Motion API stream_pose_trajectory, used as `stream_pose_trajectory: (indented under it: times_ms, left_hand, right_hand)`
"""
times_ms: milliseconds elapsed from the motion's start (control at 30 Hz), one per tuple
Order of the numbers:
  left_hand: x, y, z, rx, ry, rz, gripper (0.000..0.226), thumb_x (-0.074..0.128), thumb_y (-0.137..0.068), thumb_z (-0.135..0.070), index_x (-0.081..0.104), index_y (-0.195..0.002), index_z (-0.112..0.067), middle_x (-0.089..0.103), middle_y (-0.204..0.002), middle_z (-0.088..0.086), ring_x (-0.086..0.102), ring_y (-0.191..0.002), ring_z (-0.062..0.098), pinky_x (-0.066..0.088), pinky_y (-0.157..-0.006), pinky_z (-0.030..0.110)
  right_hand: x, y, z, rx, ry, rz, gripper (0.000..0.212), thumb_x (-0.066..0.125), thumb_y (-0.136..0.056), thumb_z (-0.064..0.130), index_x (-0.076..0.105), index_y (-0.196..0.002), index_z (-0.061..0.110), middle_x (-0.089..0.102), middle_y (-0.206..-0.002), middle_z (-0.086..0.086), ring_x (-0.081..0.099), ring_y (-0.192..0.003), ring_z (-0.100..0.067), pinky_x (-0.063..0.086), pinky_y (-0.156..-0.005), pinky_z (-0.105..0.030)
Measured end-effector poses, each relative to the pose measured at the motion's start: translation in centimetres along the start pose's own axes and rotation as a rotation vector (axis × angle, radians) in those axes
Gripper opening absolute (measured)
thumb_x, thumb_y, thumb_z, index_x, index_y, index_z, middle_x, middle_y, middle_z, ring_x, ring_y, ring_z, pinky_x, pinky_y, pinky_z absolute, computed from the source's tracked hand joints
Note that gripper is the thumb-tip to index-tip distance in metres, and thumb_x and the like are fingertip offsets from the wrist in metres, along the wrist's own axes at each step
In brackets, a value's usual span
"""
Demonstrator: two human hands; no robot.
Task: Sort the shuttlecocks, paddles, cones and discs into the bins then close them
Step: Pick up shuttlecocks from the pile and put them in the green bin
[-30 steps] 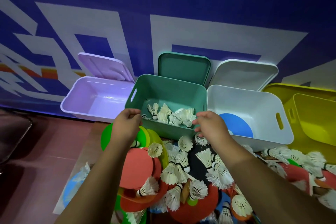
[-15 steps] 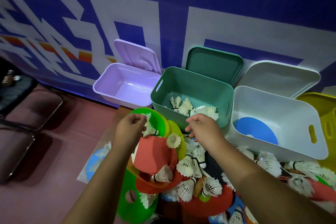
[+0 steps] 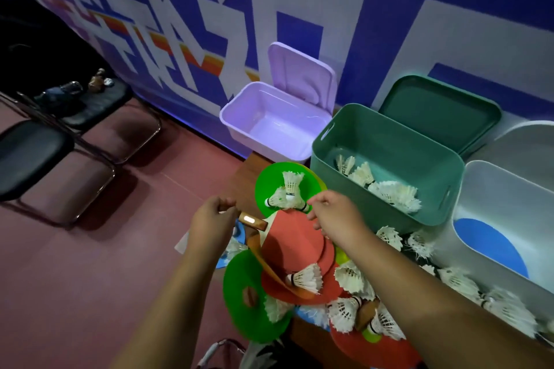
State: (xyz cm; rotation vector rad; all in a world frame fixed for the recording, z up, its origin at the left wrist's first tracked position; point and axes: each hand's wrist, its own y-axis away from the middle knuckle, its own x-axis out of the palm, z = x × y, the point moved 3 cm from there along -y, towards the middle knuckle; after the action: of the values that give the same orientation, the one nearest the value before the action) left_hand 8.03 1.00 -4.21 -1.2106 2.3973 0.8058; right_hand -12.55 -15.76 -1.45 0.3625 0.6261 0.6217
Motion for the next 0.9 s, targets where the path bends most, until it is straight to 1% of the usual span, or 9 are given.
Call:
stream_pose_trajectory:
  times_ms: [67,133,200,300,367,600,733,833,900]
  left_hand:
    - [-0.6,-0.1,1.0,-0.010,-0.022,-0.024,0.013,0.064,-0.094,-0.016,0.072,-0.099,-0.024,0.070,-0.083,-0.002,0.058,-0.049,0.000,0.037,-0.041,0.013]
    - [-1.1,-0.2,2.0,-0.012,-0.047,-0.040,0.013,0.063,-0.094,-0.013,0.070,-0.097,-0.024,0.068,-0.079,-0.004,0.057,-0.051,0.004,0.040,-0.043,0.017]
    - [-1.4,-0.5,3.0,-0.038,-0.100,-0.043,0.018,0.062,-0.092,-0.009,0.070,-0.104,-0.020,0.068,-0.087,-0.004,0.057,-0.060,0.008,0.041,-0.052,0.021]
    - [-1.3,-1.5,5.0,-0.093,-0.162,-0.023,0.036,0.062,-0.089,-0.006,0.067,-0.123,-0.018,0.061,-0.119,-0.003,0.056,-0.071,0.003,0.039,-0.060,0.021]
    - [-1.2,-2.1,6.3,-0.115,-0.190,-0.030,0.044,0.063,-0.088,-0.010,0.063,-0.131,-0.019,0.057,-0.135,0.002,0.060,-0.088,0.015,0.043,-0.074,0.029]
    - [-0.8,-4.3,9.8,-0.218,-0.266,-0.001,0.050,0.059,-0.089,-0.016,0.057,-0.139,-0.016,0.057,-0.141,0.010,0.061,-0.121,0.035,0.051,-0.101,0.045]
    - [-1.1,-5.0,10.7,-0.252,-0.310,0.013,0.037,0.057,-0.089,-0.012,0.069,-0.124,-0.014,0.072,-0.121,0.011,0.067,-0.110,0.033,0.048,-0.082,0.032]
    - [-1.4,-5.2,11.0,-0.230,-0.347,0.036,0.015,0.059,-0.090,-0.015,0.071,-0.098,-0.013,0.075,-0.101,0.015,0.069,-0.094,0.036,0.042,-0.069,0.032]
    - [-1.8,-5.3,11.3,-0.217,-0.366,0.032,0.008,0.059,-0.089,-0.016,0.067,-0.090,-0.016,0.074,-0.094,0.014,0.065,-0.083,0.032,0.039,-0.066,0.031]
  right_hand:
    - [1.2,-0.6,0.1,-0.006,0.023,0.012,0.020,0.053,-0.101,0.021,0.072,-0.094,0.022,0.077,-0.080,0.003,0.068,-0.061,-0.014,0.053,-0.064,-0.032]
    - [2.3,-1.1,0.3,-0.007,0.041,0.026,0.022,0.053,-0.102,0.022,0.073,-0.095,0.022,0.078,-0.081,0.004,0.068,-0.061,-0.014,0.049,-0.060,-0.028]
    - [3.3,-1.6,0.5,-0.007,0.058,0.050,0.021,0.053,-0.103,0.023,0.073,-0.096,0.024,0.078,-0.084,0.003,0.067,-0.064,-0.014,0.047,-0.058,-0.027]
    - [4.9,-2.6,0.7,0.003,0.091,0.082,0.019,0.053,-0.101,0.023,0.072,-0.096,0.027,0.078,-0.083,0.004,0.069,-0.065,-0.016,0.048,-0.057,-0.027]
    - [6.0,-3.3,0.6,0.012,0.120,0.107,0.019,0.054,-0.098,0.020,0.071,-0.095,0.029,0.077,-0.080,0.006,0.069,-0.065,-0.017,0.047,-0.056,-0.027]
    - [10.2,-4.4,1.8,-0.090,0.262,0.213,0.022,0.061,-0.092,0.021,0.074,-0.104,0.033,0.074,-0.087,0.003,0.066,-0.068,-0.017,0.039,-0.053,-0.023]
    - [13.3,-4.7,2.6,-0.181,0.335,0.303,0.019,0.065,-0.097,0.025,0.073,-0.112,0.032,0.066,-0.092,0.010,0.061,-0.076,-0.009,0.040,-0.059,-0.022]
    - [15.5,-5.2,3.1,-0.226,0.380,0.375,0.037,0.061,-0.097,0.017,0.069,-0.127,0.034,0.069,-0.101,0.014,0.060,-0.070,0.000,0.041,-0.057,-0.016]
    - [16.7,-5.6,3.4,-0.261,0.421,0.421,0.049,0.059,-0.097,0.015,0.062,-0.140,0.038,0.071,-0.112,0.006,0.062,-0.068,-0.012,0.044,-0.056,-0.023]
